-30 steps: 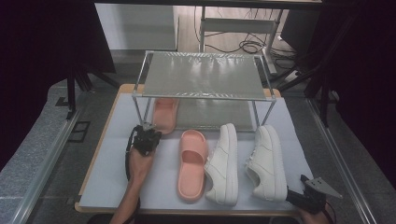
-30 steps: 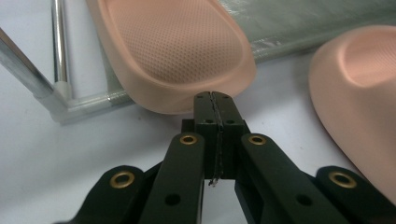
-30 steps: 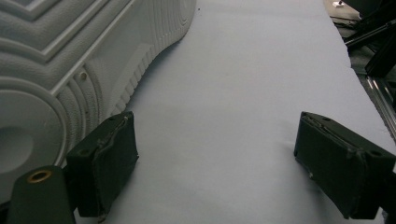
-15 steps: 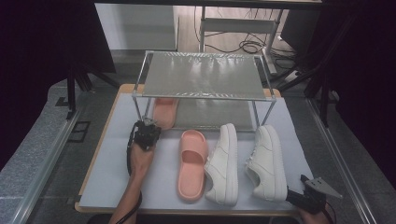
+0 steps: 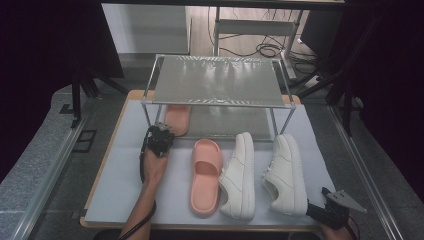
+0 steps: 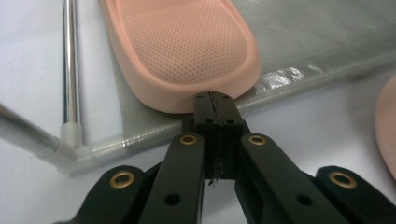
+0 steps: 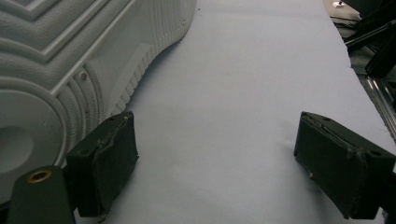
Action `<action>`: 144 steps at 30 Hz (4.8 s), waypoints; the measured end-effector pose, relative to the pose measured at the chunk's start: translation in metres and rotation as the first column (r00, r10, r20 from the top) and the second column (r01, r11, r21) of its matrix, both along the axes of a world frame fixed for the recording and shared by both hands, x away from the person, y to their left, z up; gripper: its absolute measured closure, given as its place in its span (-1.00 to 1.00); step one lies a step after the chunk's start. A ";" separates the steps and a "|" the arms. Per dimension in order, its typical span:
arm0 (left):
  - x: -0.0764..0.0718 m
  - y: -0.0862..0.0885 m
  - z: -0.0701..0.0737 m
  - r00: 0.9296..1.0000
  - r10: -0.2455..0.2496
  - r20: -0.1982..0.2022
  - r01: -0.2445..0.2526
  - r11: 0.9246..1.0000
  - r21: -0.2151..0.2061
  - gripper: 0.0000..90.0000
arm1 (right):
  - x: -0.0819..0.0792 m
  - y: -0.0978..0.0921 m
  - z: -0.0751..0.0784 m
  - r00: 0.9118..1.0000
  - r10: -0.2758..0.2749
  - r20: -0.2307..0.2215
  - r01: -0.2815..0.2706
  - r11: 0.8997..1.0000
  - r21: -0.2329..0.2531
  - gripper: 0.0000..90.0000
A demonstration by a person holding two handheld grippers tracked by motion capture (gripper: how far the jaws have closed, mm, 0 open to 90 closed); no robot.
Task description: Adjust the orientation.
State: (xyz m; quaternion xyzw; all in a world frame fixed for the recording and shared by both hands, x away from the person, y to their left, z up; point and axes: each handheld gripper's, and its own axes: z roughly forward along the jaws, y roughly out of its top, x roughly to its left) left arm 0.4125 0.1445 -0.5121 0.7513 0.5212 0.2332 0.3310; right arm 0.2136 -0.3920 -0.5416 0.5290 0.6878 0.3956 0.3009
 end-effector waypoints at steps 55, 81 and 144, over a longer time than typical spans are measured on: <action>-0.126 -0.017 0.039 0.963 -0.271 -0.006 0.267 0.951 -0.158 0.27 | 0.000 0.000 0.000 1.000 0.000 -0.001 0.000 1.000 0.000 -0.72; -0.117 -0.051 0.029 0.960 -0.279 -0.032 0.271 0.950 -0.157 0.23 | 0.000 0.000 0.000 1.000 0.000 0.000 0.000 1.000 0.000 -0.72; -0.086 -0.039 0.057 0.988 -0.156 -0.016 0.154 0.985 -0.078 0.81 | 0.000 0.000 0.000 1.000 0.001 0.000 -0.001 1.000 0.000 -0.72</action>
